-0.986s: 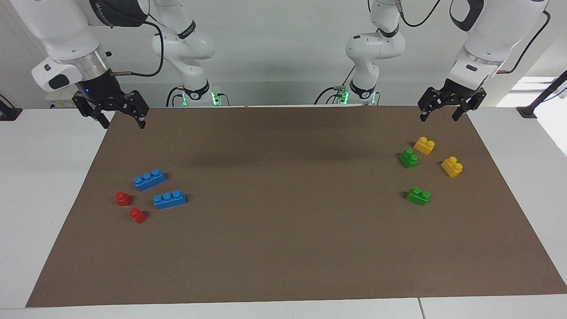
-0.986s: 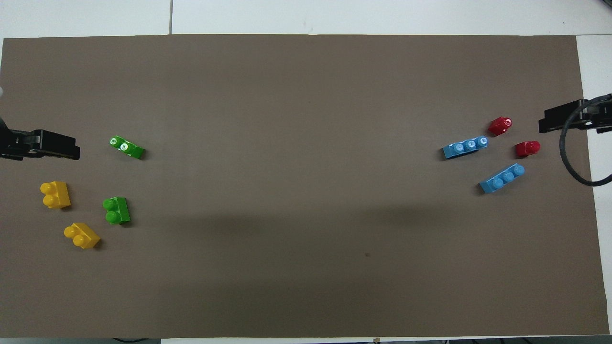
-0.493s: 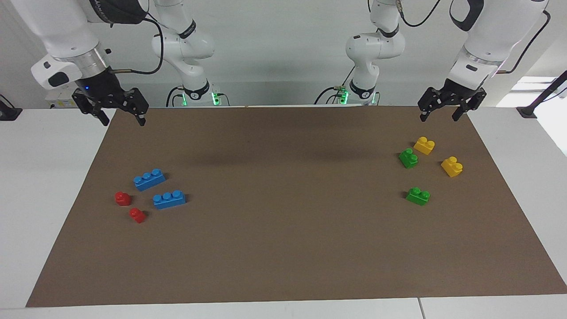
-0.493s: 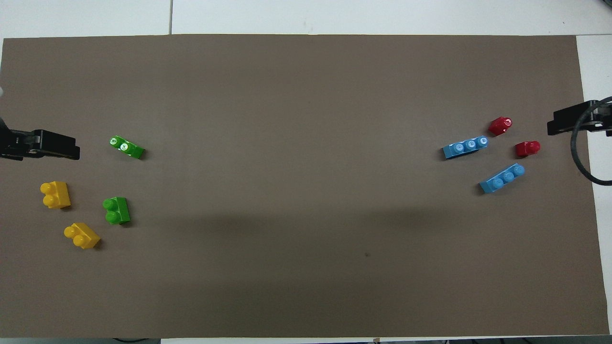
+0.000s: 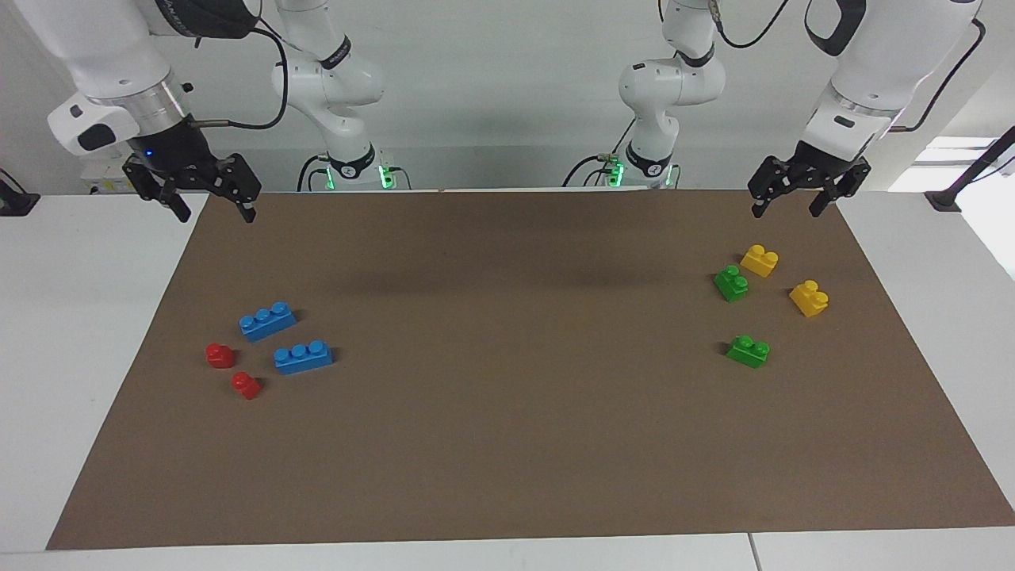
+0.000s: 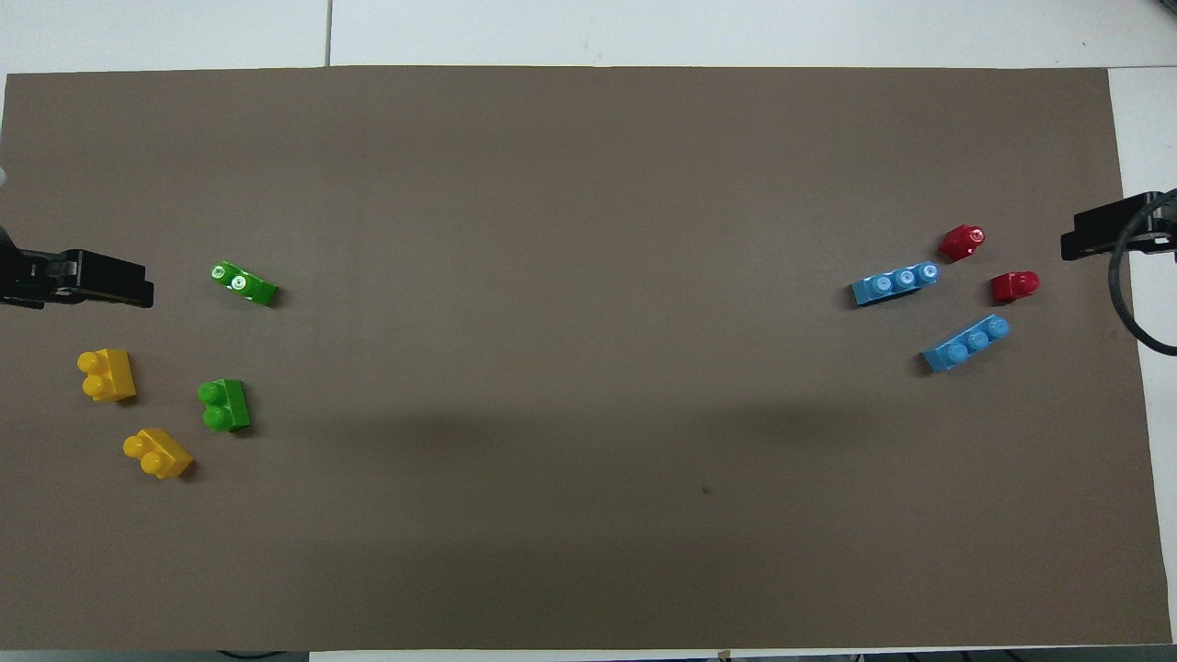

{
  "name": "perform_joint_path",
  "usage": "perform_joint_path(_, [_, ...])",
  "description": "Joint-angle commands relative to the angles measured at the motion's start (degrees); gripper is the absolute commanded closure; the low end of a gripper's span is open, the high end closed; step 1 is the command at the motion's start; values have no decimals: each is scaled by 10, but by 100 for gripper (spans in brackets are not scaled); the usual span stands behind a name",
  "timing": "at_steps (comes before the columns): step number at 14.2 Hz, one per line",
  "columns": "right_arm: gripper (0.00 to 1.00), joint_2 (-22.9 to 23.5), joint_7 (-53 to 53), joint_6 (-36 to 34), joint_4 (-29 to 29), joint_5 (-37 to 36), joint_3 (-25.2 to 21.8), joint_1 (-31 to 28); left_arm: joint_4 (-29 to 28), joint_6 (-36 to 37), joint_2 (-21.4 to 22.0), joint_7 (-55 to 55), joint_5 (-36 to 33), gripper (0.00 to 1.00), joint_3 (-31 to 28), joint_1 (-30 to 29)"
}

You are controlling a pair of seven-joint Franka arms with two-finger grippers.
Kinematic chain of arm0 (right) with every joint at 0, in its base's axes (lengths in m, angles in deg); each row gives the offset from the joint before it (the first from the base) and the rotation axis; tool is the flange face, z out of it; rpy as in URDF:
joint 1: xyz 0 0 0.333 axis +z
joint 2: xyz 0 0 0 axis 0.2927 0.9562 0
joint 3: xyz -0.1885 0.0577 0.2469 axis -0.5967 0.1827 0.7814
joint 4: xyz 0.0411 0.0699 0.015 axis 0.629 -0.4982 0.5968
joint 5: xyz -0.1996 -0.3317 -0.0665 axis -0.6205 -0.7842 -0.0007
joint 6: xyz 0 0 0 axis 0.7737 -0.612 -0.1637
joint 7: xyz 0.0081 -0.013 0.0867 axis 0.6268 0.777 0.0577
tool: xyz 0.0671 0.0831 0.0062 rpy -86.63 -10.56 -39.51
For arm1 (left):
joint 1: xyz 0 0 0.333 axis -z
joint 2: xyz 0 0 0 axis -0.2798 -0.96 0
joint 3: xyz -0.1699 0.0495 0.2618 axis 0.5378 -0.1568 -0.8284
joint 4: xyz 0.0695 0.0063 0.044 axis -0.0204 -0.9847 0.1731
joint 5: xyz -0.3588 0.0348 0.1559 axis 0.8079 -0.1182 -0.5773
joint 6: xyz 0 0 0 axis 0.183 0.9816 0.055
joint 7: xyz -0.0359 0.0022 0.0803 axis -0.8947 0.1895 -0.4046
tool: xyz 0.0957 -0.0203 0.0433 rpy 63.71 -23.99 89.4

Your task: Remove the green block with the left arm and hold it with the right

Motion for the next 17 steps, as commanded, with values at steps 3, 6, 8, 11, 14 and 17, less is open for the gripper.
perform_joint_path(3, [0, 4, -9, -19, 11, -12, 0, 0, -18, -13, 13, -3, 6, 0, -5, 7])
perform_joint_path(6, [0, 3, -9, -23, 10, -12, 1, -1, -18, -13, 13, -3, 6, 0, -5, 7])
perform_joint_path(8, [0, 2, -8, -22, 7, -11, 1, 0, -18, -12, 13, -2, 6, 0, -5, 7])
perform_joint_path(11, [0, 1, -6, -22, 6, -9, 1, 0, -18, -11, 13, -2, 6, 0, -5, 7])
perform_joint_path(14, [0, 0, -1, -24, 2, -9, 1, 0, -18, -11, 13, -2, 6, 0, -5, 7])
perform_joint_path(17, [0, -2, 3, -32, -1, -9, 1, -1, -18, -11, 13, -2, 6, 0, -5, 7])
